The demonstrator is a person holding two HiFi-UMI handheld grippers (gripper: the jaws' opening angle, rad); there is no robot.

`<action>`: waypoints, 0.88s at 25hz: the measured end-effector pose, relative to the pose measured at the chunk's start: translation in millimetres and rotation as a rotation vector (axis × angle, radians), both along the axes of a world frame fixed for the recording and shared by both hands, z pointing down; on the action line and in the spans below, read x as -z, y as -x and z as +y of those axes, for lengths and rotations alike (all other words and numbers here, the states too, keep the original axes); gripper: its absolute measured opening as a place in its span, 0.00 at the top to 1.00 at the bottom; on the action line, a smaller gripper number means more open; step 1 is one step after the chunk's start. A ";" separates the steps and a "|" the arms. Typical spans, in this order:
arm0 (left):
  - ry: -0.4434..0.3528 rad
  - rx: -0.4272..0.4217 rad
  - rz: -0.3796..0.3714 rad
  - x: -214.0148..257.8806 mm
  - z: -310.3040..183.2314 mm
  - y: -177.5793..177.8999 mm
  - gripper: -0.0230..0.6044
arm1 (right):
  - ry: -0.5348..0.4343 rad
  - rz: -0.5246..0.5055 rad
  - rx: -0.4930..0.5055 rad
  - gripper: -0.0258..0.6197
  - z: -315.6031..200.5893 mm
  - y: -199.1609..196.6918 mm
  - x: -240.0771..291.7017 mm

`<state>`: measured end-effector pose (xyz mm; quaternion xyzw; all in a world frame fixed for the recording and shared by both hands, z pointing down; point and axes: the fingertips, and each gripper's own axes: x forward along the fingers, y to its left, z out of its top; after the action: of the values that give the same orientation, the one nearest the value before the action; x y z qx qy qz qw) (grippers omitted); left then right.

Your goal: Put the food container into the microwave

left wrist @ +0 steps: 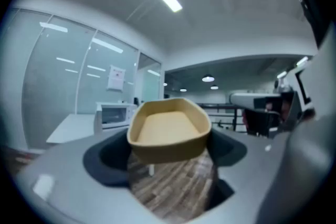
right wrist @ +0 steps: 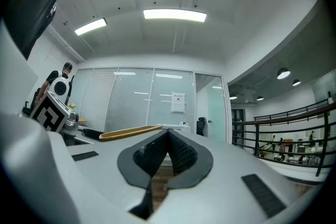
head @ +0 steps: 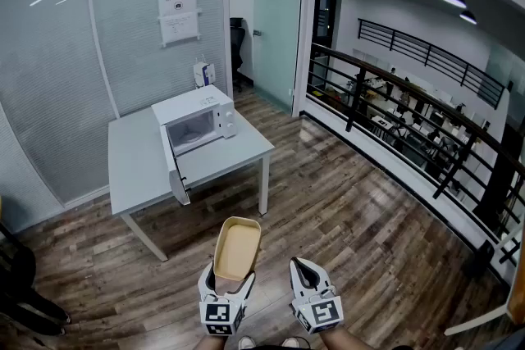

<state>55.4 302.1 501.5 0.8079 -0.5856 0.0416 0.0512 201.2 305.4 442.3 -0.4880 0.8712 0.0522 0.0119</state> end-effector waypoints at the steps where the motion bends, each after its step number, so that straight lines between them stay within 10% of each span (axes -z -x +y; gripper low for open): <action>1: -0.001 0.007 0.013 2.5 -1.4 3.2 0.24 | -0.001 0.000 -0.002 0.96 -1.0 1.9 0.5; 22: -0.027 -0.086 0.018 6.4 -15.7 21.7 0.24 | -0.018 -0.027 -0.115 0.96 2.5 18.9 -0.1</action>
<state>33.7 286.5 495.1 0.8333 -0.5503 0.0287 0.0437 182.3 308.0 442.5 -0.5378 0.8410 0.0539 0.0248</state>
